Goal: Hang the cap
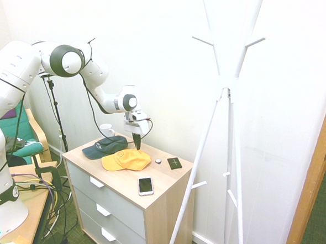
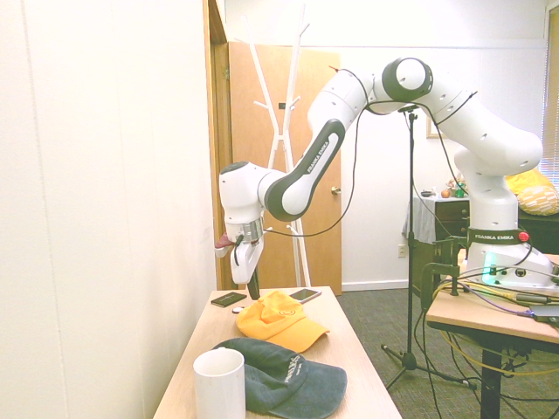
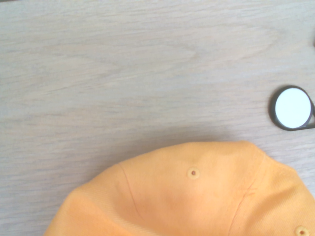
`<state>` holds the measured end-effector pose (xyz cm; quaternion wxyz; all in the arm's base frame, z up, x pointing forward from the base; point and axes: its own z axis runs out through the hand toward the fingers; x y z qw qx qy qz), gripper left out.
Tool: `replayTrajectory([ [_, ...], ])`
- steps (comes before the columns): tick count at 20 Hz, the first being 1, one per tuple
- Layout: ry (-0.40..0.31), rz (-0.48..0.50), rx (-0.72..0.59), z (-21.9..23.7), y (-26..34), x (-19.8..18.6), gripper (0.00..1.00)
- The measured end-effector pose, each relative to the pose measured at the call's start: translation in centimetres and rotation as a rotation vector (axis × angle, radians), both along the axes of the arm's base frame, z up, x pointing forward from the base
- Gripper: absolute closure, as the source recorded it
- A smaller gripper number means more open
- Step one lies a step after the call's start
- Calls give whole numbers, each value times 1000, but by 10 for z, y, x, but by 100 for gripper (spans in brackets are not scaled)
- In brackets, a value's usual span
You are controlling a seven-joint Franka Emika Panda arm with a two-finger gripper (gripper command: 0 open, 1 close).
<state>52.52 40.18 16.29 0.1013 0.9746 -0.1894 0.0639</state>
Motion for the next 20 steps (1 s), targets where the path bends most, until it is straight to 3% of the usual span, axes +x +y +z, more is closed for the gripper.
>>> replayTrajectory([
  [1,-1,-1,0,0,0,0,0],
  [20,-1,-12,2,1,-6,-21,0],
])
